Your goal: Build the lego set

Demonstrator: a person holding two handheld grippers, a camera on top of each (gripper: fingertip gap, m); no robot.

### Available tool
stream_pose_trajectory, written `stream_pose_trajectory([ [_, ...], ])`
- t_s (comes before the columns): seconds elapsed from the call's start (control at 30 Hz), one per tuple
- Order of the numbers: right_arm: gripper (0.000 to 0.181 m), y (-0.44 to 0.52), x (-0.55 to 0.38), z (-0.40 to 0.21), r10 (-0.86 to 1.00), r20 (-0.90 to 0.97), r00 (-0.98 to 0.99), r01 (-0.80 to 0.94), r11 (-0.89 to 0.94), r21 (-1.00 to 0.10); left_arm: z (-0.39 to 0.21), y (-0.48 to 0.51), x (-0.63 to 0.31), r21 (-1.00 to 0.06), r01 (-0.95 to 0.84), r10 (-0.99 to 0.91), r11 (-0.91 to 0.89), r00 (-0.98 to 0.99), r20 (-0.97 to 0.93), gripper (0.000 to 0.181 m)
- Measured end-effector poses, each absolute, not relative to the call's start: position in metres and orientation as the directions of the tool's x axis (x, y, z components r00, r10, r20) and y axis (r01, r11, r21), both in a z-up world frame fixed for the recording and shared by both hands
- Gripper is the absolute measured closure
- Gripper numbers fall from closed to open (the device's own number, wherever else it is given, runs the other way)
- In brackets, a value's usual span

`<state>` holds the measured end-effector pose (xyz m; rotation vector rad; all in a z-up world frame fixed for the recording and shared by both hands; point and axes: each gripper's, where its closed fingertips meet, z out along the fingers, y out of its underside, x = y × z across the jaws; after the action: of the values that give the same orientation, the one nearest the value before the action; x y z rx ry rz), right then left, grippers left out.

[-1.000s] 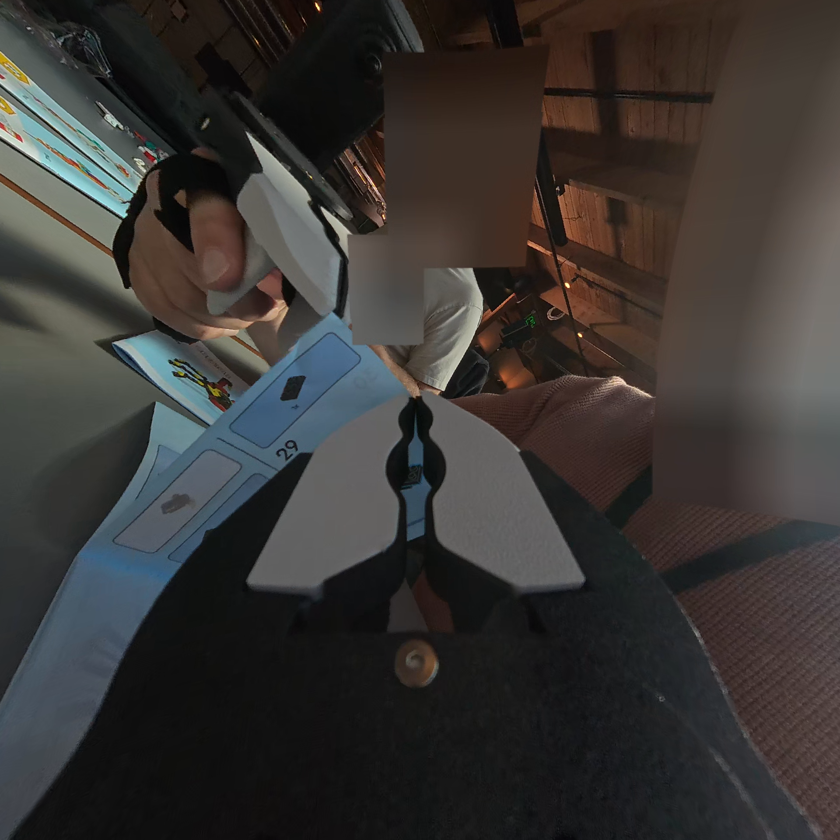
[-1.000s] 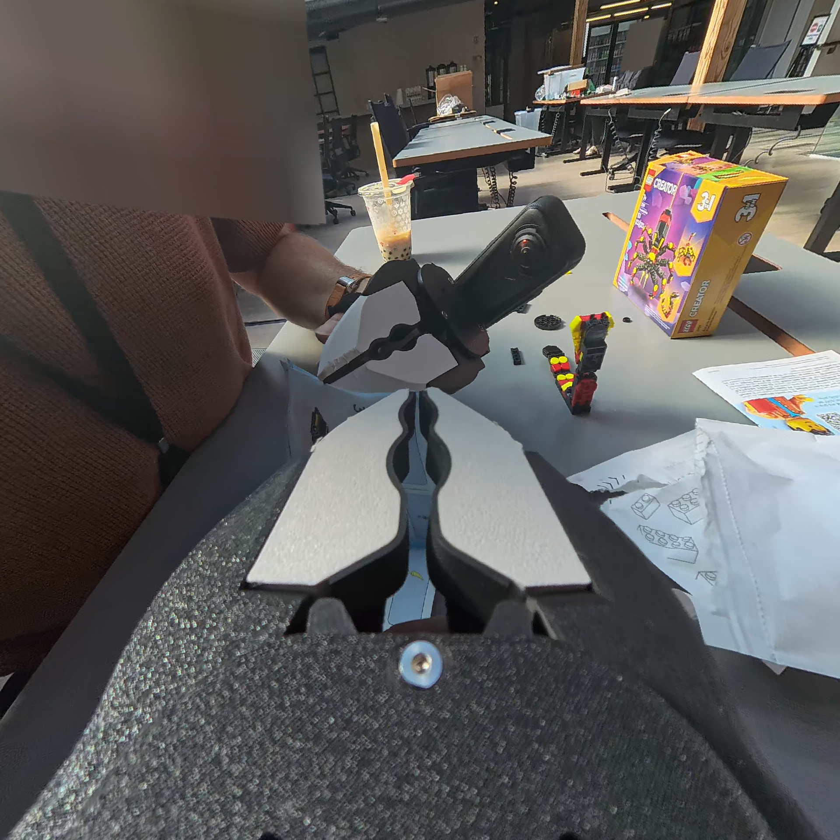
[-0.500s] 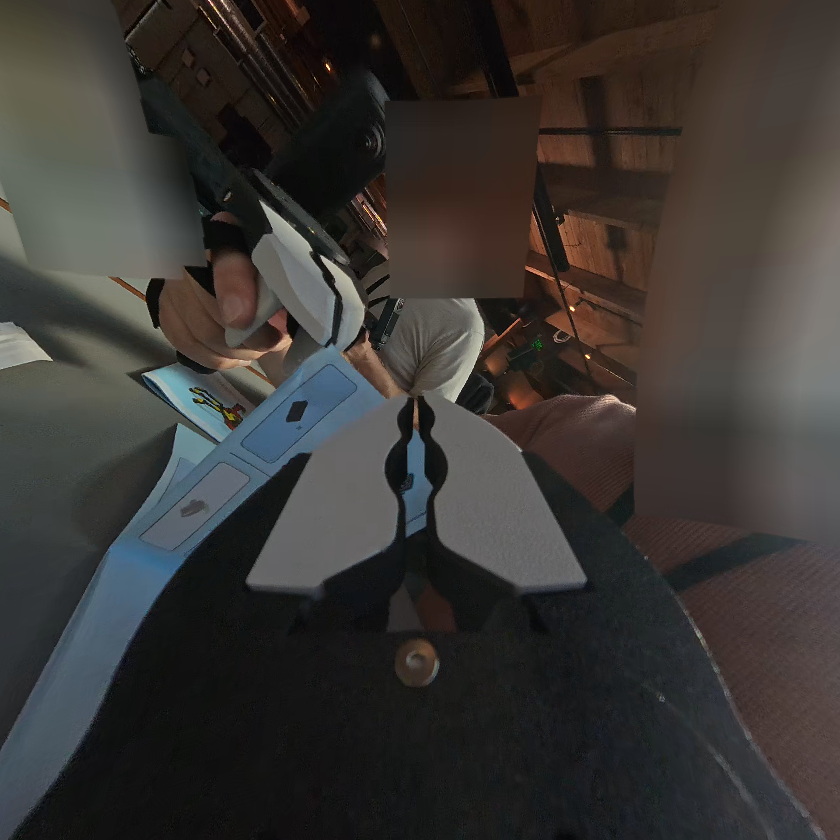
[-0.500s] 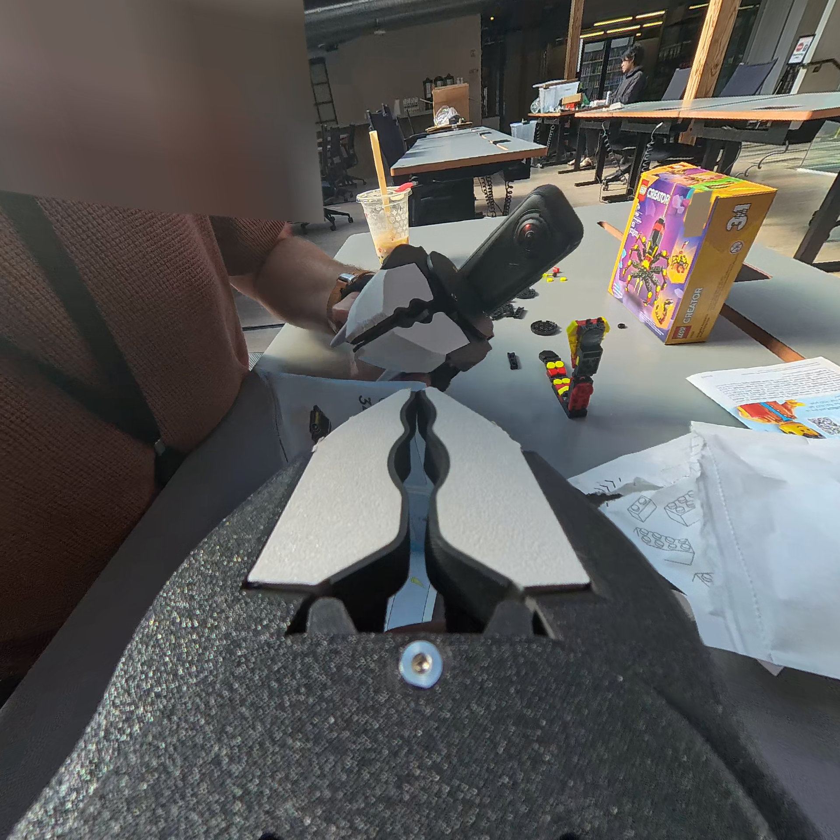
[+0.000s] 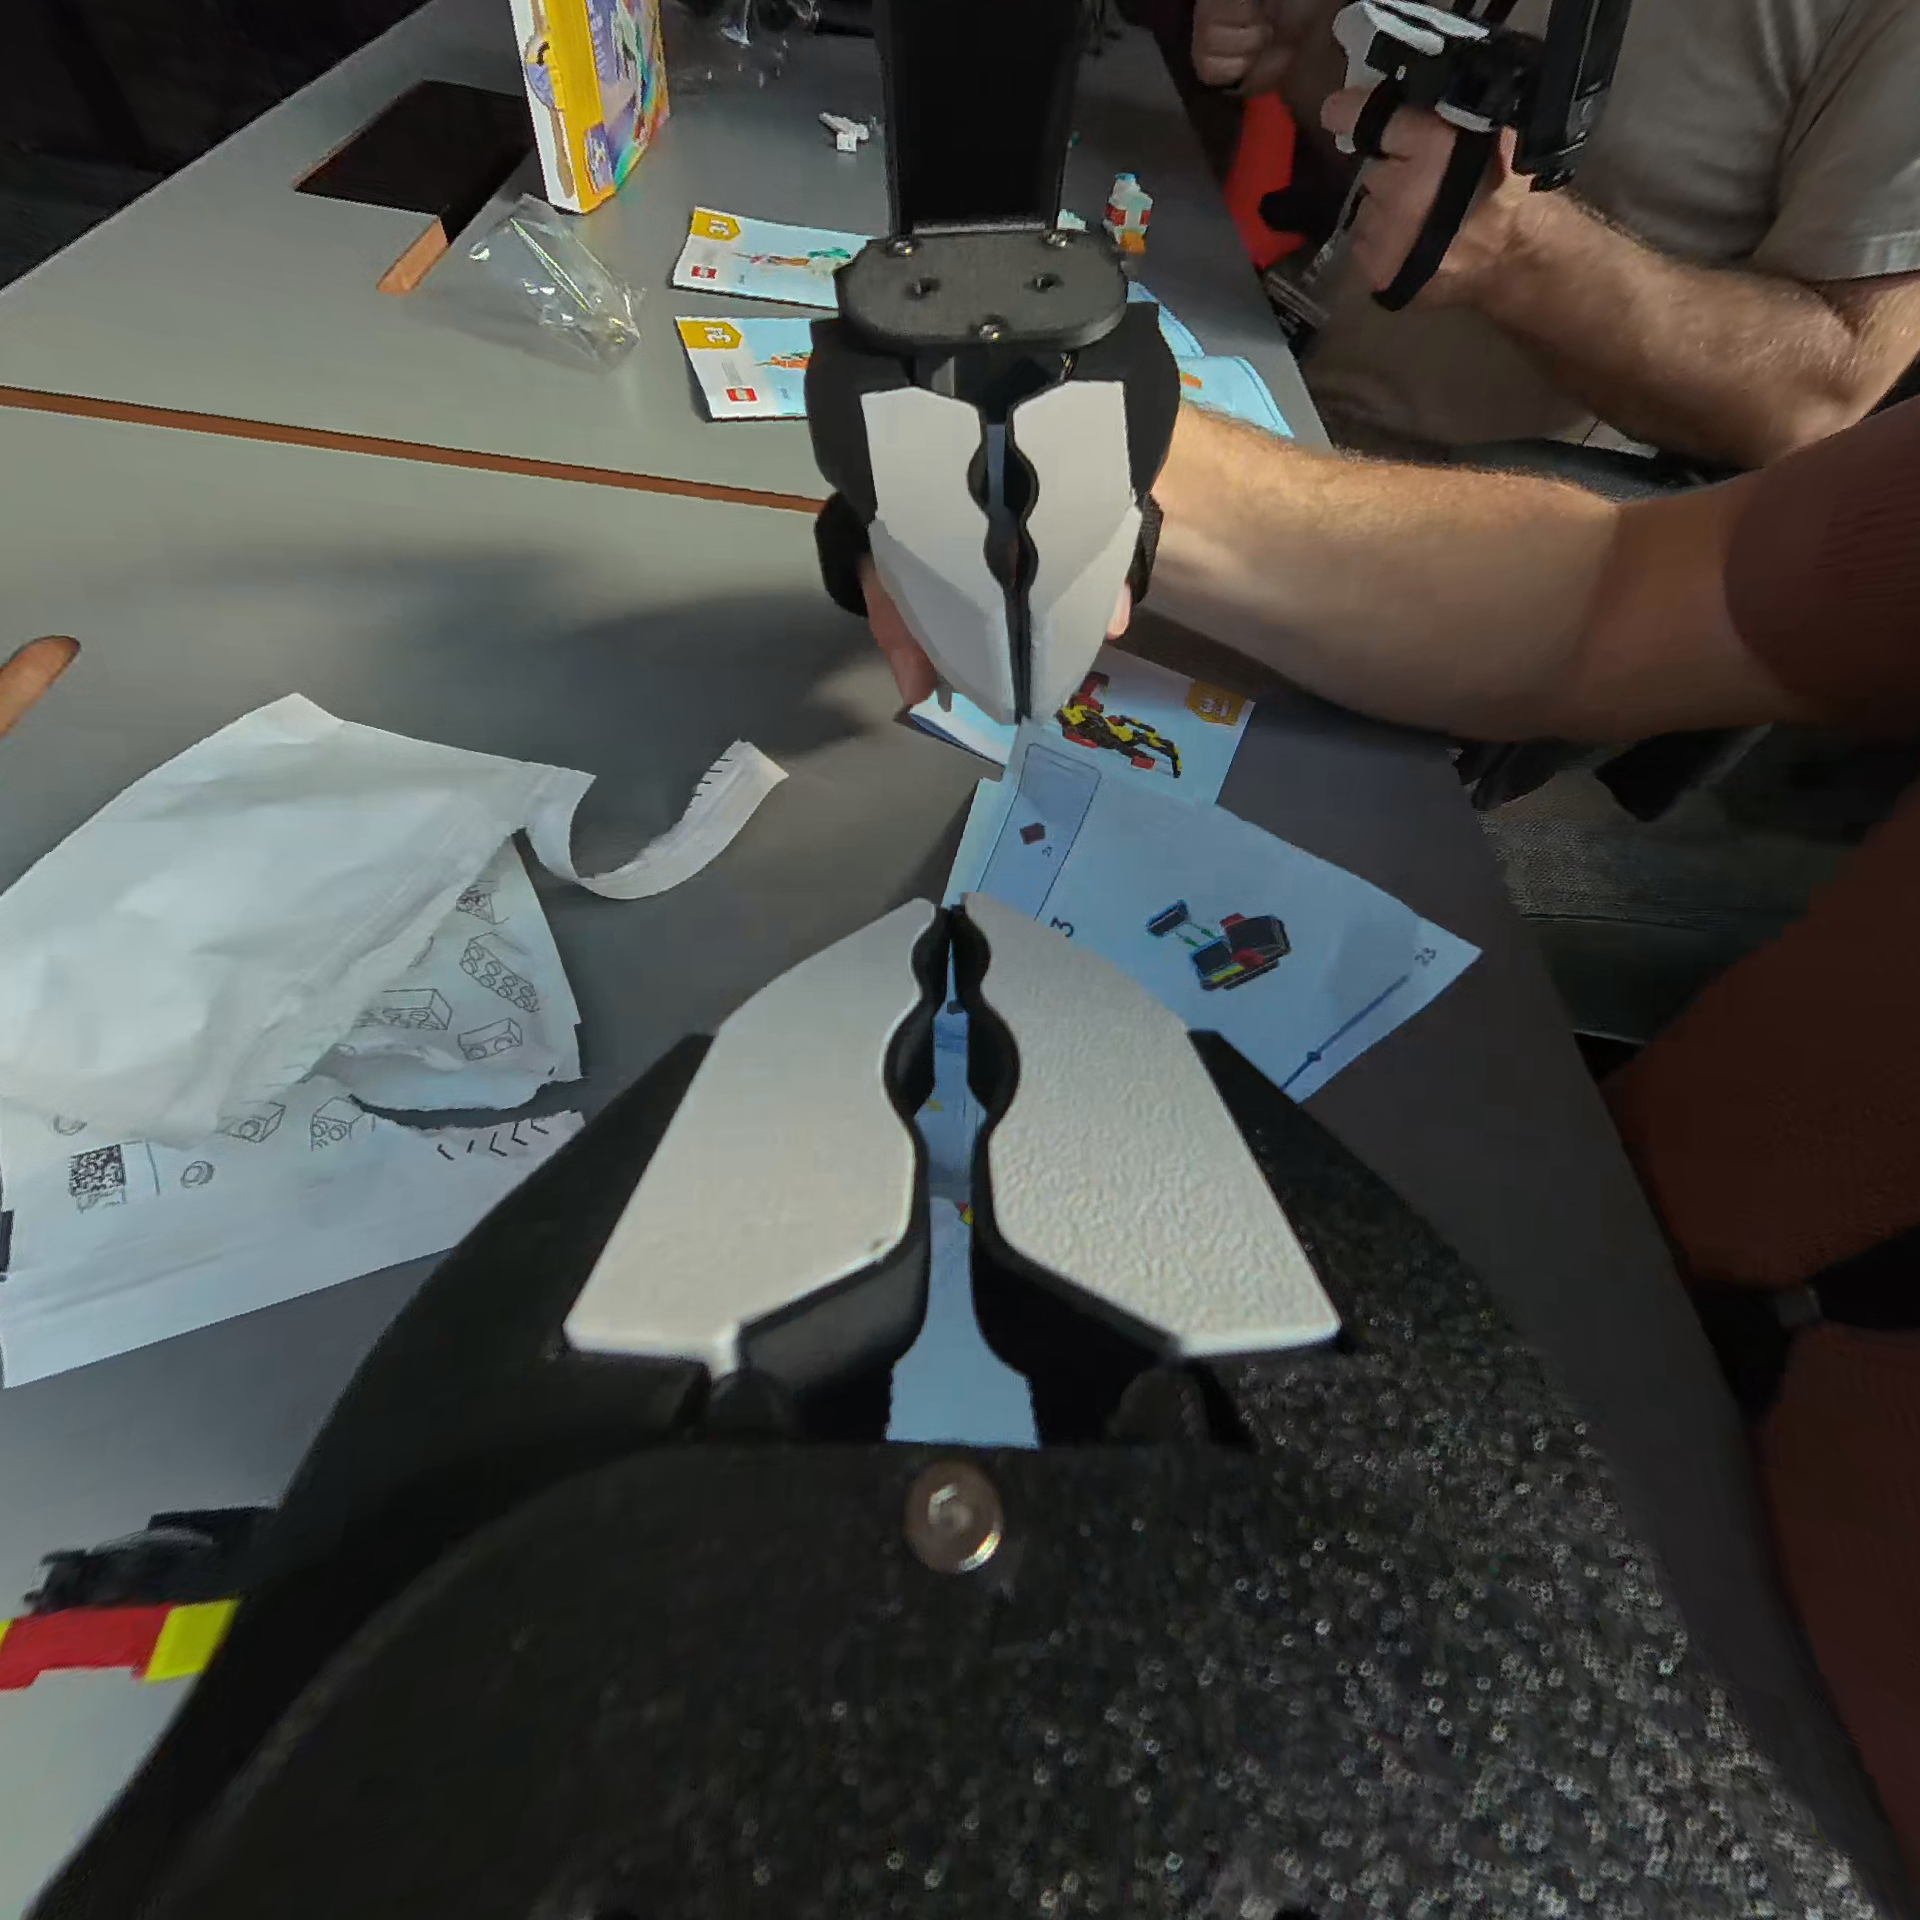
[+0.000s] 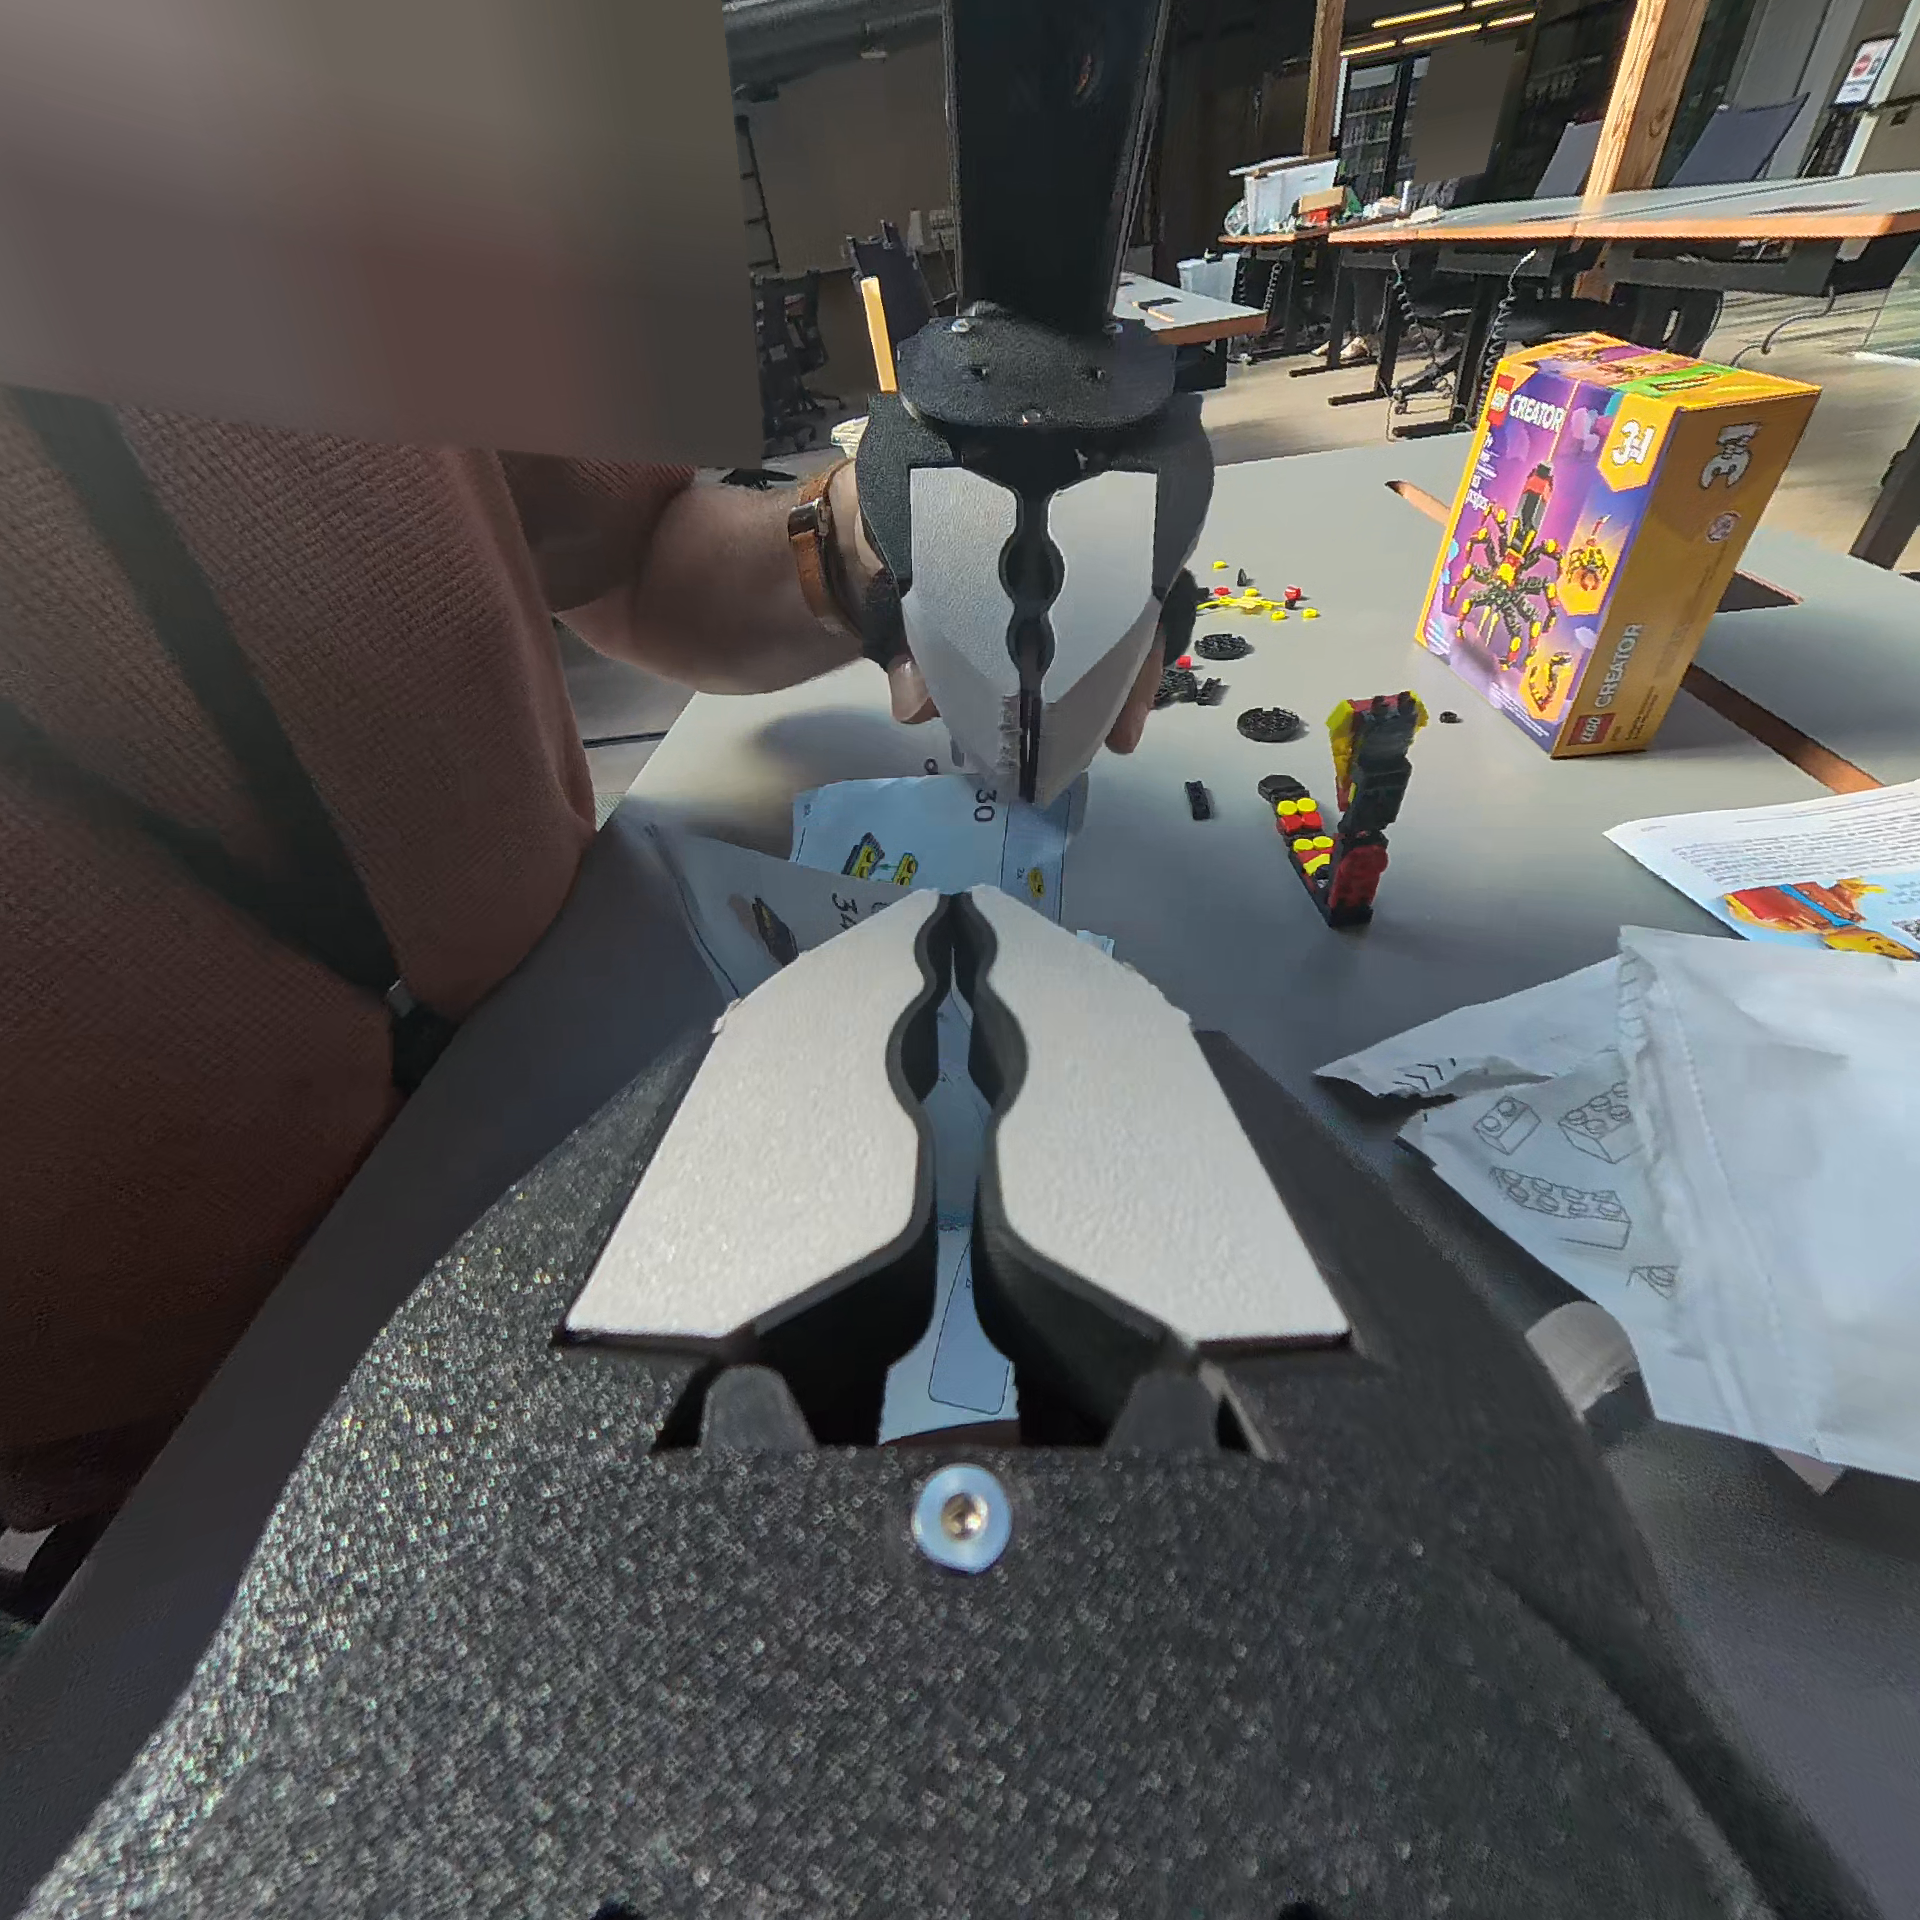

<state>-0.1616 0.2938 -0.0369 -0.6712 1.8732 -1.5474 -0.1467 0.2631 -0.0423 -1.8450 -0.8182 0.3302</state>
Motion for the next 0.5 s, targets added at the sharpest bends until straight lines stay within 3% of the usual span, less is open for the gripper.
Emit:
stream_pose_trajectory([
  [0.2, 0.181, 0.321, -0.177, -0.056, -0.673, -0.176, -0.718, -0.025, 0.277, -0.96, -0.033, 0.235, -0.13, -0.872, 0.375, 0.729, -0.316, 0.684, 0.03, 0.181],
  [0.33, 0.18, 0.333, -0.203, -0.092, -0.544, -0.163, -0.823, -0.118, 0.445, -0.888, -0.057, 0.242, -0.122, -0.834, 0.421, 0.71, -0.357, 0.702, 0.05, 0.181],
  [0.43, 0.152, 0.342, -0.223, -0.105, -0.404, -0.101, -0.909, -0.142, 0.529, -0.836, -0.071, 0.261, -0.12, -0.825, 0.431, 0.681, -0.366, 0.728, 0.078, 0.18],
  [0.5, 0.151, 0.35, -0.222, -0.092, -0.344, -0.066, -0.937, -0.113, 0.474, -0.873, -0.079, 0.274, -0.123, -0.821, 0.427, 0.668, -0.379, 0.74, 0.077, 0.181],
])
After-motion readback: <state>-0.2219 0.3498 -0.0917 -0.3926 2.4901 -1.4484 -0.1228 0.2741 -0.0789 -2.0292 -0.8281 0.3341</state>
